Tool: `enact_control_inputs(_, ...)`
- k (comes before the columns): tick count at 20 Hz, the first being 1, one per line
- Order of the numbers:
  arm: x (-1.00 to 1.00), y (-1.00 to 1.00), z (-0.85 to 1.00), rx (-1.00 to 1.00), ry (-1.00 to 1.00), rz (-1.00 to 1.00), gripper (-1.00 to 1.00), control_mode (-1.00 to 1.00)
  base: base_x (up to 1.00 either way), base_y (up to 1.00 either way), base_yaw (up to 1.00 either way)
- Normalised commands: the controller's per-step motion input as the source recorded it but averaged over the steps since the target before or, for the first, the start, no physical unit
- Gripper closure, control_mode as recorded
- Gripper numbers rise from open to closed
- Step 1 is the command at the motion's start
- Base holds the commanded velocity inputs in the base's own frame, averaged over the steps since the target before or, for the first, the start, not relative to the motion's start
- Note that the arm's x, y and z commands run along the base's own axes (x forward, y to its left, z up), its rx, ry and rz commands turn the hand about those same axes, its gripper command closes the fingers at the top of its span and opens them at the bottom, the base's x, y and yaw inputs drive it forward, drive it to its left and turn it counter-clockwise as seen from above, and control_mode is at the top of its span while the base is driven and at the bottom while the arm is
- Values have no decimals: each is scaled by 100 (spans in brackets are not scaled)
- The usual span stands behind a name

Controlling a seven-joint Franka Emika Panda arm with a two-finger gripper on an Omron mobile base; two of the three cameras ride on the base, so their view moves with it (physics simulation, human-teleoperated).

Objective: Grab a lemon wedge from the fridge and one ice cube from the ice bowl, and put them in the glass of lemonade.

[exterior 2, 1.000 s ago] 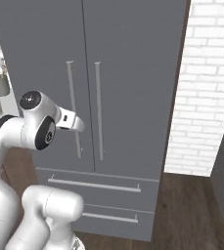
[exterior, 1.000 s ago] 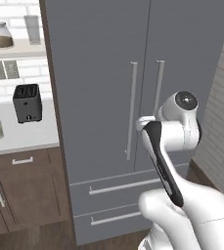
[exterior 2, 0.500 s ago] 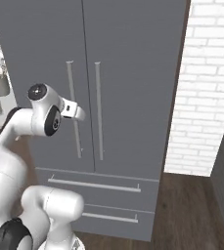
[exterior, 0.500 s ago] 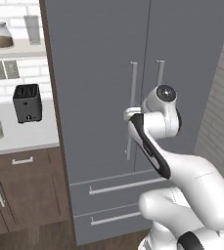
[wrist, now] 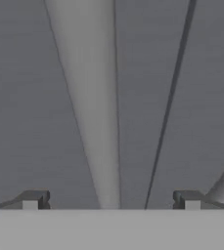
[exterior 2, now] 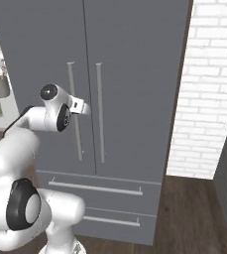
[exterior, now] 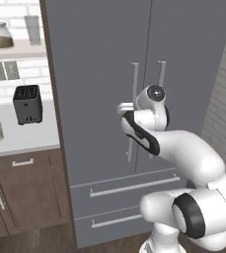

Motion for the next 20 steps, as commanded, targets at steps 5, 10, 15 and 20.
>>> enact_control_inputs(5, 58, 9, 0, 1, 0, 0, -100, -100, 0, 0, 0)
enact_control_inputs(10, 49, 10, -3, 0, 0, 0, 100, -100, 0, 0, 0)
enact_control_inputs(15, 0, 0, 0, 0, 0, 0, 100, -100, 0, 0, 0)
enact_control_inputs(20, -8, 0, 0, 0, -1, 0, 100, -100, 0, 0, 0)
